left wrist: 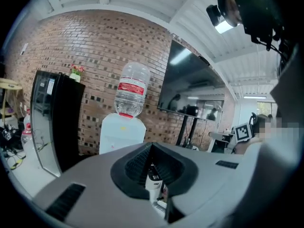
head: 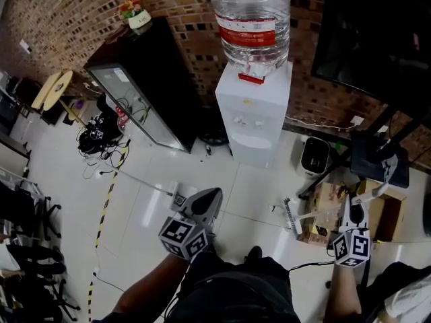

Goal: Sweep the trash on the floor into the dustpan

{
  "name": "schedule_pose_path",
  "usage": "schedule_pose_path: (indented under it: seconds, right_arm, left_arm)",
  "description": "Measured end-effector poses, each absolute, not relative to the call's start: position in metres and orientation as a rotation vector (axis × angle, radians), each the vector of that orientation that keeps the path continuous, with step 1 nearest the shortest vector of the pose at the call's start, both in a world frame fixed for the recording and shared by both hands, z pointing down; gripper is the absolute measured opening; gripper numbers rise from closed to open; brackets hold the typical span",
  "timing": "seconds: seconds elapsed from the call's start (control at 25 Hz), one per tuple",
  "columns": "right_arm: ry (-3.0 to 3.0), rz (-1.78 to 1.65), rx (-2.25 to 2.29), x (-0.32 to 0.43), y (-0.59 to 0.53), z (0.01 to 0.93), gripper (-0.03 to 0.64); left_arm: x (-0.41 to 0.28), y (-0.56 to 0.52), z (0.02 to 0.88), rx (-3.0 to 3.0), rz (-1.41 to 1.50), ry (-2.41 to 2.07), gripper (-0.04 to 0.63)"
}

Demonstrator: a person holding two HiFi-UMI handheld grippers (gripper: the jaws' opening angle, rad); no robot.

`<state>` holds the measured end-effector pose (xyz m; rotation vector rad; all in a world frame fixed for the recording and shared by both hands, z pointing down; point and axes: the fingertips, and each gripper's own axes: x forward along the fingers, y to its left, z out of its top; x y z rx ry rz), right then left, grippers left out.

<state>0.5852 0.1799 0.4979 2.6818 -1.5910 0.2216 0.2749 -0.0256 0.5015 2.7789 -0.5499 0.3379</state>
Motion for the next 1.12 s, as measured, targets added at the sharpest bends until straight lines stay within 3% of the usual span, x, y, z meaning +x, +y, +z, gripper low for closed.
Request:
schedule_pose_path:
  seconds: [0.6, 1.12]
  right_arm:
    - [-1.445, 0.390, 2.648, 0.626, 0.155, 0.629, 0.083]
    - [-1.534, 0.483, 2.494, 0.583, 0.102, 0.670, 0.081]
  left_arm:
    - [0.273, -0.036, 0.556, 2.853, 0.466, -0.601, 0.025]
    - [0.246, -0.049, 0.538, 2.827, 0.447, -0.731, 0.023]
